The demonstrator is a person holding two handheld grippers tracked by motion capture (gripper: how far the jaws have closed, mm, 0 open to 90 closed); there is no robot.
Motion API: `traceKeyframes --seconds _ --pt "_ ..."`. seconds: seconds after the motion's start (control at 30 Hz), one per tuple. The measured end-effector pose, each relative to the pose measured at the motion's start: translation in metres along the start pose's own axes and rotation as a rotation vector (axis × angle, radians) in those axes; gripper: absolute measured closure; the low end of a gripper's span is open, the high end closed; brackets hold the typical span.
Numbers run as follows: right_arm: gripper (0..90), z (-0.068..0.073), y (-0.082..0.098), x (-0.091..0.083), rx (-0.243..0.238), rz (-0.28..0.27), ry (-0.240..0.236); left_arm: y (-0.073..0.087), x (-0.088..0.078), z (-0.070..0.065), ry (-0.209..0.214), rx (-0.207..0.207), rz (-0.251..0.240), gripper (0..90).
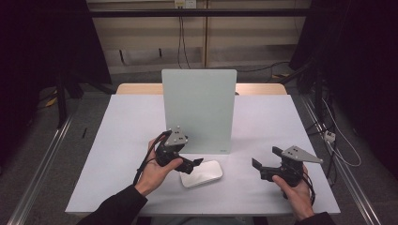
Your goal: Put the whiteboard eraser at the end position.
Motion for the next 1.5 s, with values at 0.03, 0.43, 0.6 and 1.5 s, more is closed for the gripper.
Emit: traceKeyframes --seconds 0.03,0.43,0.6,1.5 --pt "5.2 0.000 0.000 0.000 0.000 0.001 0.001 0.000 -0.001 0.002 -0.009 -0.004 -0.005 6.1" --pt "5.1 0.001 0.000 0.000 -0.002 0.000 -0.001 0.000 -0.023 0.017 -0.060 -0.044 -0.090 5.9" --pt "5.2 0.001 0.000 0.000 -0.002 0.001 0.000 0.007 -0.032 0.025 -0.075 -0.088 -0.098 5.9" --pt "5.1 -0.001 0.000 0.000 0.004 0.005 0.011 0.049 -0.115 0.065 -0.273 -0.211 -0.188 5.4"
Point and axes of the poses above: each handheld gripper's, and its own axes: x roughly forward along the jaws, y roughly out of its underside, z roughly to its left, the point moved 9 cm from there along x, roughly forward along the jaws, and after that the axes turned 5 degrees about -x, right-handed, at the moved point
